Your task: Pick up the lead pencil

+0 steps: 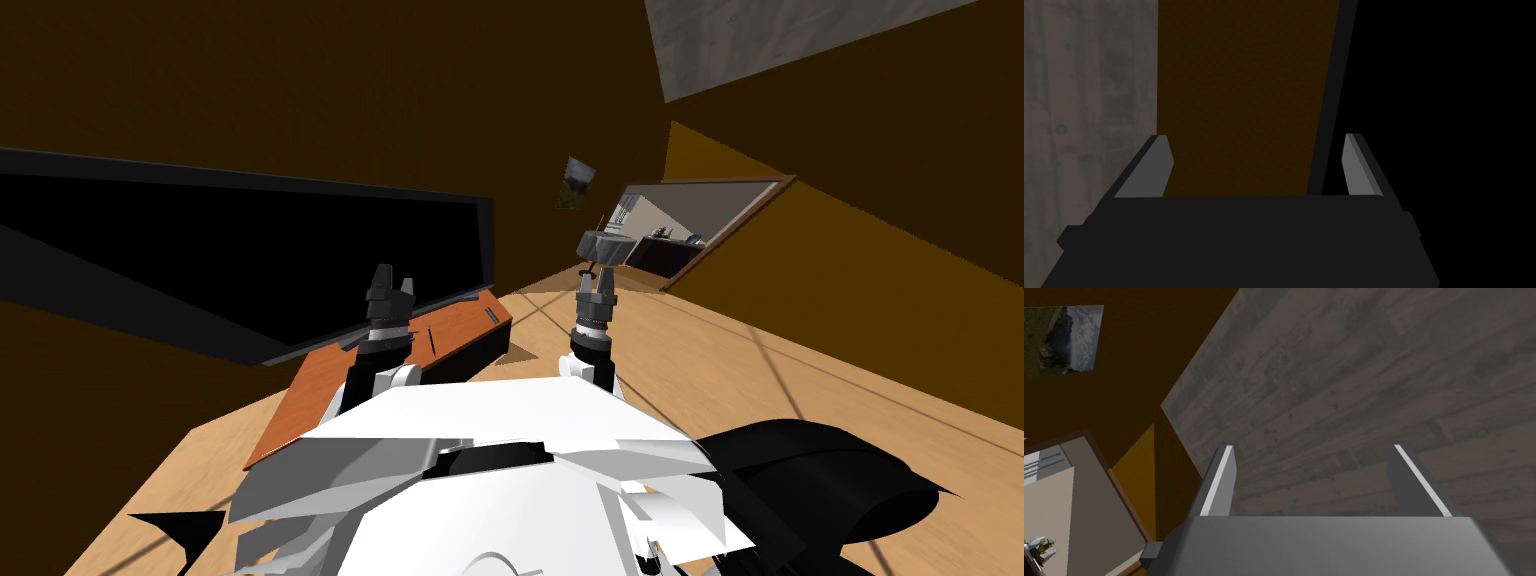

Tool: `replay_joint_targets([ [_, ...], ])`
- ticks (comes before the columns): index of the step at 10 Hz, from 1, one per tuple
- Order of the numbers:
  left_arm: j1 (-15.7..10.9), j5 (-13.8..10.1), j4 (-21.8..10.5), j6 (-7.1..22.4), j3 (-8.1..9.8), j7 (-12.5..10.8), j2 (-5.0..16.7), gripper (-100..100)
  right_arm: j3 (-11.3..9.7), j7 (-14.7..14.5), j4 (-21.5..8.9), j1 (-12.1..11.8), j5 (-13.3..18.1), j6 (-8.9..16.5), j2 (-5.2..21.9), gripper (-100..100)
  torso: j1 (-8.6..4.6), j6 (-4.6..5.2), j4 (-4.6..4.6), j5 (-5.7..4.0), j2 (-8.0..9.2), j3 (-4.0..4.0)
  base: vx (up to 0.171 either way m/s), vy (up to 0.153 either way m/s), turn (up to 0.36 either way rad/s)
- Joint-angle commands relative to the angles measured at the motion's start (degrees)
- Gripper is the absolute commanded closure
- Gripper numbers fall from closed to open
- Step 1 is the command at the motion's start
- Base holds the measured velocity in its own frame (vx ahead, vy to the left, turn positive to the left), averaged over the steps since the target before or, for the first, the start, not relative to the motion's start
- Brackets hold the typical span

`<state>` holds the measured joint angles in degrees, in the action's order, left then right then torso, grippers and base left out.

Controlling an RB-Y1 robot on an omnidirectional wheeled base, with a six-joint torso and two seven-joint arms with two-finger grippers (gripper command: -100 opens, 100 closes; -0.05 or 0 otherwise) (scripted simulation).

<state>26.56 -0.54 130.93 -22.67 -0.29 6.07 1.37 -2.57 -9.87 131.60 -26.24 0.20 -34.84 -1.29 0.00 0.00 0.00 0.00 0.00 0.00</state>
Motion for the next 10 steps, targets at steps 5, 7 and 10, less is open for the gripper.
replay_joint_targets([
  [5,0.9,2.67,-6.47,-2.07,-1.77,-3.94,8.16,-100,0.0,0.0,0.0,0.0,0.0,0.0,0.0,0,0.01,0.0,-0.01,0.01,-0.05,-0.03,0.011,-0.001,-0.043],
  [7,1.37,4.1,-9.57,-3.13,-2.87,-6.21,11.56,-100,0.0,0.0,0.0,0.0,0.0,0.0,0.0,0,-0.01,0.01,-0.02,0.0,-0.08,-0.05,0.023,-0.01,-0.085],
  [10,1.86,5.67,-13.87,-4.22,-4.31,-8.91,15.59,-100,0.0,0.0,0.0,0.0,0.0,0.0,0.0,0,-0.01,0.0,-0.02,0.0,-0.07,-0.04,0.02,-0.007,-0.066],
])
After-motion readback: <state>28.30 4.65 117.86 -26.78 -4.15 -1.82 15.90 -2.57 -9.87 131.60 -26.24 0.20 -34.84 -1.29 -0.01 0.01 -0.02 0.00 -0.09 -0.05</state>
